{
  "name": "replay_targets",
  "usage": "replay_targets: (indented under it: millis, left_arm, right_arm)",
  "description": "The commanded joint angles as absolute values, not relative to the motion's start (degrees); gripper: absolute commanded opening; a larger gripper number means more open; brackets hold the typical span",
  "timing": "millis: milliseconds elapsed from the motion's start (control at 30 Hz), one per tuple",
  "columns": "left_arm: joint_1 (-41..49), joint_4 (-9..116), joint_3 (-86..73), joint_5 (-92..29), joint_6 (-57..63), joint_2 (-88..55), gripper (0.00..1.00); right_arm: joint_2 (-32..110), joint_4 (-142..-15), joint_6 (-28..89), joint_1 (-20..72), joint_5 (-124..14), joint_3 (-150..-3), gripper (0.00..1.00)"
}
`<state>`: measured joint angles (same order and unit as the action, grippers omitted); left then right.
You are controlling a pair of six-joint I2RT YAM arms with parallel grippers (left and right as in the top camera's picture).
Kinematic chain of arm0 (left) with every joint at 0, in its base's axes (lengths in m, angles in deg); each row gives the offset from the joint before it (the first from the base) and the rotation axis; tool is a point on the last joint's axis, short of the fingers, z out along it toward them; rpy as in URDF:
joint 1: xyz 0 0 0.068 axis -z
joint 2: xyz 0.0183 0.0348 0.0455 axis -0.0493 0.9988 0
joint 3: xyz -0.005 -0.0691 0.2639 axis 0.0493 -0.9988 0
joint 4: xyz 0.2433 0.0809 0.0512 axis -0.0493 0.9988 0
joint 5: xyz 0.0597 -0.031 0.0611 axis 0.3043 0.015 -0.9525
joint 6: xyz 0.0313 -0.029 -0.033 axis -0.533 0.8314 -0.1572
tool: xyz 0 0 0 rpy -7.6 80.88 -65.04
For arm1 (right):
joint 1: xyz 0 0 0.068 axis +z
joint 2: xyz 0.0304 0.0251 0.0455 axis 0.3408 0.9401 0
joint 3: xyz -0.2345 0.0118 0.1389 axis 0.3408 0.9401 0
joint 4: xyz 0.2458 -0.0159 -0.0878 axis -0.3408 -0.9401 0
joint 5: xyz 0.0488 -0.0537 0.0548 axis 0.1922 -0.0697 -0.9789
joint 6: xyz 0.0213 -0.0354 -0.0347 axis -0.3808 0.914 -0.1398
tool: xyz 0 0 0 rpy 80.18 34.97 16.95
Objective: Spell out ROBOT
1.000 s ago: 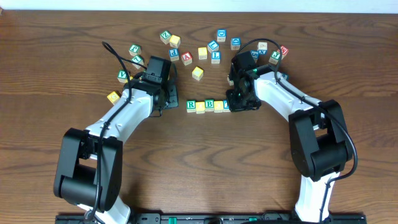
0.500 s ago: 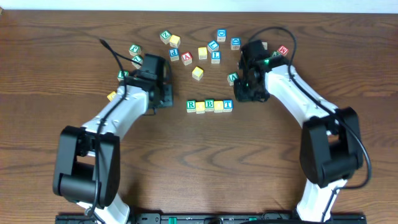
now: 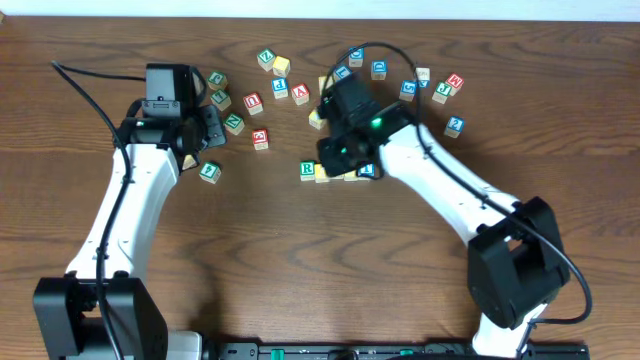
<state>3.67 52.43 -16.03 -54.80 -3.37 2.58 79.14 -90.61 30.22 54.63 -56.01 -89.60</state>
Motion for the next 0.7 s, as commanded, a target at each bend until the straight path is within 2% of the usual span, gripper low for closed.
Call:
replay_targets:
  millis: [0, 333, 667]
  left_arm:
    - [3.1, 52.5, -16.4, -55.1, -1.2, 3.0, 0.08]
    - [3.1, 52.8, -16.7, -55.1, -1.2, 3.3, 0.08]
    - [3.1, 52.8, -16.7, -55.1, -1.2, 3.3, 0.08]
  right_arm:
    - [82.3, -89.8, 28.6, 57.2, -56.2, -89.7, 0.13]
    - [87.0, -90.2, 26.5, 59.9, -54.6, -89.7, 0.06]
    - [88.5, -90.9, 25.0, 59.9, -51.9, -89.7, 0.06]
